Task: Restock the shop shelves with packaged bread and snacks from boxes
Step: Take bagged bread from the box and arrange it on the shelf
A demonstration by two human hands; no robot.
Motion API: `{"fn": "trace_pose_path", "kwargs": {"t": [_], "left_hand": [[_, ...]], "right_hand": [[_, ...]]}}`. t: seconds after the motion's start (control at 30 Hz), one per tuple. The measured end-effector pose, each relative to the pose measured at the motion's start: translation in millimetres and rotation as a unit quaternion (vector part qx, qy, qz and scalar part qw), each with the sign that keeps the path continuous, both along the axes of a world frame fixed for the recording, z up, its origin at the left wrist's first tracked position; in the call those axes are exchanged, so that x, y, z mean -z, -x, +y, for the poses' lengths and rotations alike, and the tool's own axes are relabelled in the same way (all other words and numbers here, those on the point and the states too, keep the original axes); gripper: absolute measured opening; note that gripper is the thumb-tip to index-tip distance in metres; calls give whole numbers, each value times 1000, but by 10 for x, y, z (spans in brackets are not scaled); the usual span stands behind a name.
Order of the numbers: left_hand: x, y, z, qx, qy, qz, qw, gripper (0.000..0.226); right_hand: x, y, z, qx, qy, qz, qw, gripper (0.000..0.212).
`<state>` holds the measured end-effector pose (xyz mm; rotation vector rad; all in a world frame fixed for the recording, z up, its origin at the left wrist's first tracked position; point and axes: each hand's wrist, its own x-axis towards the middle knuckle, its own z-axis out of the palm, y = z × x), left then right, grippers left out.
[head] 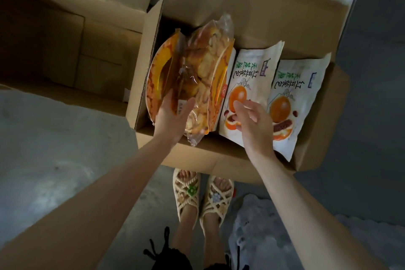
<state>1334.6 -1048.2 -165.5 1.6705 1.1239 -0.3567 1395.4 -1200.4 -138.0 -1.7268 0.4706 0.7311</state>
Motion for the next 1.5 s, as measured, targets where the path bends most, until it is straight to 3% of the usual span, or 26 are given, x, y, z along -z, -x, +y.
{"fn": "trace_pose_path", "kwargs": {"t": [0.07,0.2,0.37,0.57,0.67,0.83,1.03,1.33,1.5], "left_hand": [[86,-13,15,8,-4,-12,1000,67],[184,-14,15,3,2,-22,1000,57],[164,-48,47,-54,-16,-8,998,32],[109,-62,108,-63,-58,-19,996,27],[30,-74,108,-64,-69,-32,995,26],[-247,-44,76,-86,-37,-46,995,17],[-842,114,2,-107,-5,-74,992,26],[-1939,291,-18,-84,11,-116,990,18],[-2548,391,57,-49,11,-134,990,24]], "right_hand": [[60,8,22,-8,2,1,1000,38],[157,44,58,-20,10,8,1000,18],[216,70,92,-32,32,2,999,32],[100,82,154,-38,31,3,999,55],[38,53,155,-38,29,9,999,45],[-148,10,176,-37,20,3,999,46],[-591,-29,246,-99,12,-1,995,30],[-1475,-88,435,-88,-22,62,994,92],[-2108,-108,521,-65,-53,68,994,104]]}}
